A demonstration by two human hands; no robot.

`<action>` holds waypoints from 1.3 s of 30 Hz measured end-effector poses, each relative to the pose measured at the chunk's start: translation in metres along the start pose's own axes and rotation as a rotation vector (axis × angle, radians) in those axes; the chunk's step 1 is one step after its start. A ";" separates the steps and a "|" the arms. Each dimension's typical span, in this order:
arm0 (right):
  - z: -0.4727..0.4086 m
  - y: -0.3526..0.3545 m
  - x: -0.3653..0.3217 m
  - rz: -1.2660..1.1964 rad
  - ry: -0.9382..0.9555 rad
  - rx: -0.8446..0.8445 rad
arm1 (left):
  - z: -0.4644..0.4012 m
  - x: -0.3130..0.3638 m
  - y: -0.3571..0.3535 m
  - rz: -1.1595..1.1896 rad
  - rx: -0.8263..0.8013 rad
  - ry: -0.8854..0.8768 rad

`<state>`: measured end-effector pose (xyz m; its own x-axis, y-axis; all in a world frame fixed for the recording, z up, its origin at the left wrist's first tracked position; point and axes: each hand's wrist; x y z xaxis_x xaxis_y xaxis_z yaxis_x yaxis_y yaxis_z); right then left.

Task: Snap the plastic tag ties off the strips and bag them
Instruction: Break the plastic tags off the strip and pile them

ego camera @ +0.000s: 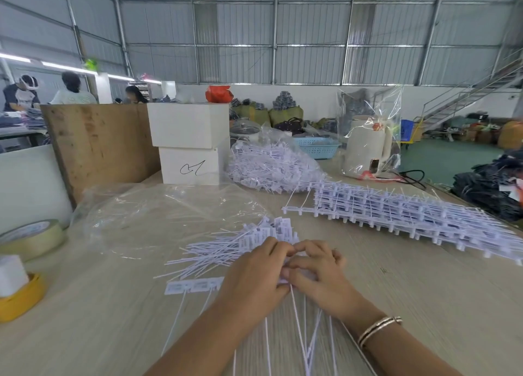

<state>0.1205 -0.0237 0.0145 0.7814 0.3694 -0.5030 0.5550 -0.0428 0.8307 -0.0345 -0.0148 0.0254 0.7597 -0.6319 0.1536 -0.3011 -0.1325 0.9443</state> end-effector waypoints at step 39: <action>0.000 0.008 0.012 -0.607 0.036 0.002 | -0.006 -0.022 -0.013 0.410 0.190 0.004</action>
<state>0.1339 -0.0200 0.0151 0.3153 0.3599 -0.8781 0.8988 0.1838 0.3980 -0.0438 0.0049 0.0113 0.5572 -0.6587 0.5056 -0.6781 -0.0095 0.7349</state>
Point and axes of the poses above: each hand's wrist, its own z-axis away from the middle knuckle, its own y-axis out of the back of the hand, x = y × z, and after that the axes turned 12 degrees about -x, right-handed
